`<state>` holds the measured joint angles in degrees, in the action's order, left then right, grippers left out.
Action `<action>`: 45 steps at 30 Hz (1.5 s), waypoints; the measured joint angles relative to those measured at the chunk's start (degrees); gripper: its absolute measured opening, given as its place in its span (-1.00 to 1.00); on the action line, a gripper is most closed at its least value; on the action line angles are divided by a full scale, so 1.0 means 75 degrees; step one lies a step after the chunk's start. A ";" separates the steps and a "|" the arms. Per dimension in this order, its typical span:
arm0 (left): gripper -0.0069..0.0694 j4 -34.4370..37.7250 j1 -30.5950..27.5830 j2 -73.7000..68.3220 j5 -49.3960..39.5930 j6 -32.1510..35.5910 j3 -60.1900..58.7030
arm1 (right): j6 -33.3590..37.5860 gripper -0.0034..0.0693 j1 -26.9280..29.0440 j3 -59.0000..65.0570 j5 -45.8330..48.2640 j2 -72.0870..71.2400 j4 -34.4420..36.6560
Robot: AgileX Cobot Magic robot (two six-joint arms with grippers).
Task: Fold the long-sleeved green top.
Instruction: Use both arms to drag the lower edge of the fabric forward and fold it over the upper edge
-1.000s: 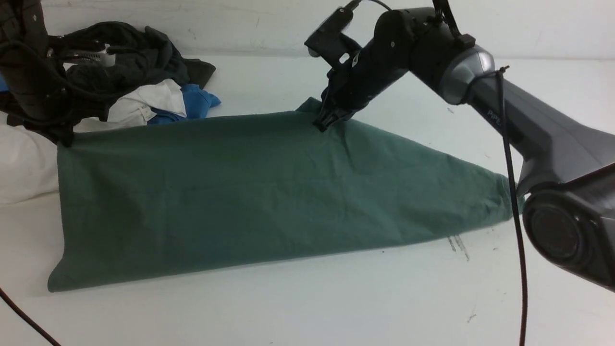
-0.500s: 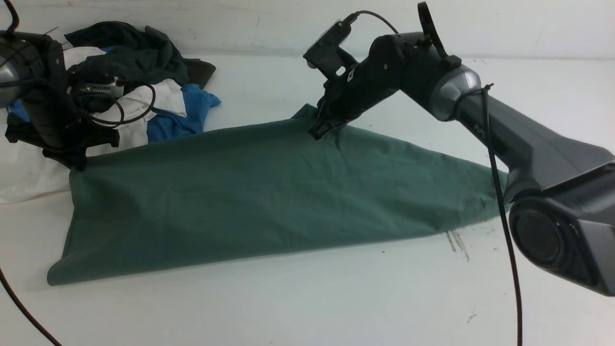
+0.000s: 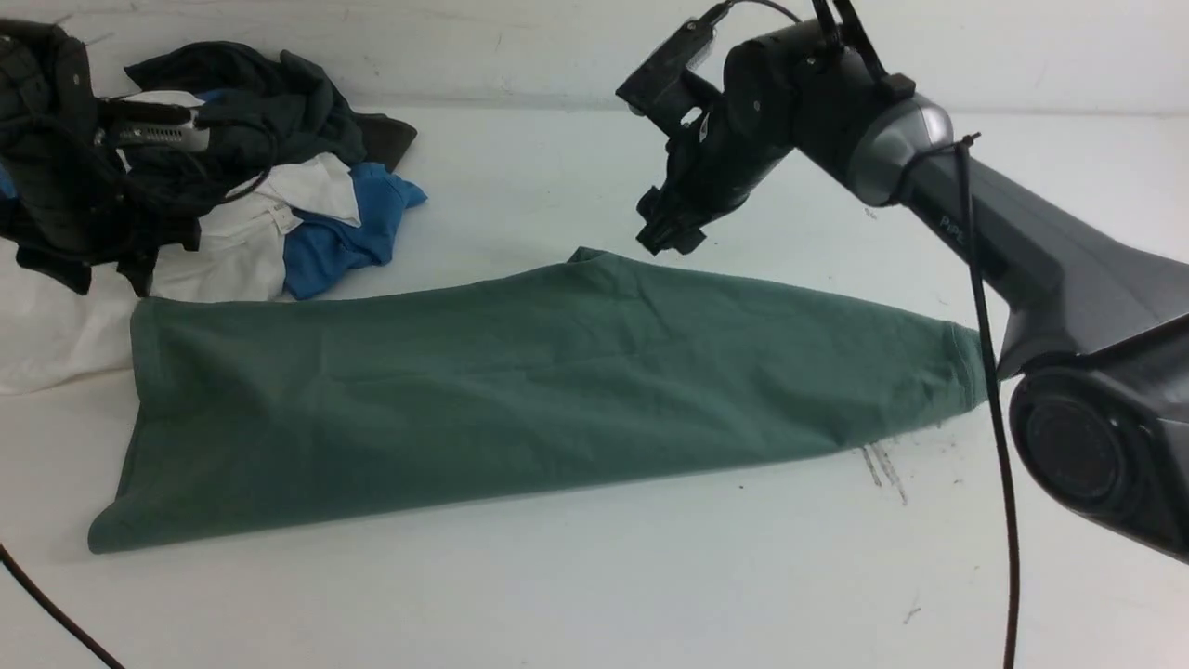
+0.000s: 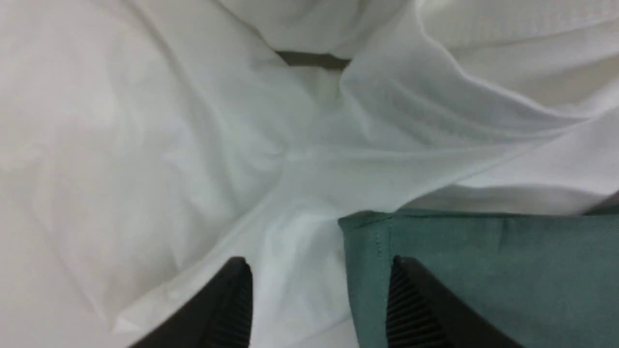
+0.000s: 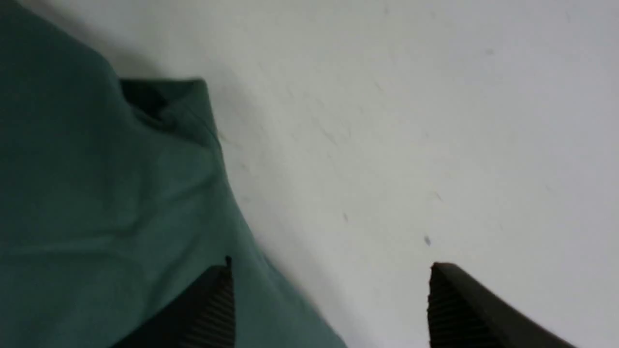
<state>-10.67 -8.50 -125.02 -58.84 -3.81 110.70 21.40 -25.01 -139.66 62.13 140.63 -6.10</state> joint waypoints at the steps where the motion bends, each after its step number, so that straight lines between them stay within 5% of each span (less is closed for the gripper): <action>1: 0.12 0.0024 0.0016 0.0159 -0.0065 0.0000 0.0045 | -0.0335 0.47 -0.0017 0.0000 0.0384 -0.0173 -0.0200; 4: 0.04 0.0319 0.0098 0.0565 -0.0442 0.0108 0.0116 | -0.0967 0.33 0.0003 0.0000 0.1048 -0.0607 -0.0432; 10: -0.72 0.1477 0.1121 0.0988 -0.1428 0.1525 0.0041 | -0.1945 -0.76 0.0769 0.0901 0.1218 -0.1789 0.0030; 13: -0.81 0.1667 0.1573 0.0988 -0.1428 0.1753 -0.0402 | -0.2115 -0.90 0.1393 0.1851 0.1225 -0.2203 0.0349; 16: -0.83 0.1712 0.2054 0.0988 -0.1101 0.1735 -0.1320 | -0.2141 -0.94 0.2047 0.2970 0.1260 -0.2352 0.1058; 24: -0.83 0.1743 0.2611 0.0670 0.0785 0.1099 -0.2679 | -0.1881 -0.94 0.1964 0.3305 0.1197 -0.1194 0.1942; 35: -0.83 0.1566 0.2820 0.0435 0.0616 0.0664 -0.2784 | -0.1871 -0.95 0.1945 0.4199 0.0756 -0.1097 0.1850; 45: -0.83 0.1502 0.3802 0.0807 -0.0012 0.0664 -0.3015 | -0.2041 -0.95 0.2126 0.7520 -0.0800 -0.2842 0.1638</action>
<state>0.59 20.02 -118.96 -58.93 1.17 88.08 6.09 -9.06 -83.26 56.12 119.31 6.18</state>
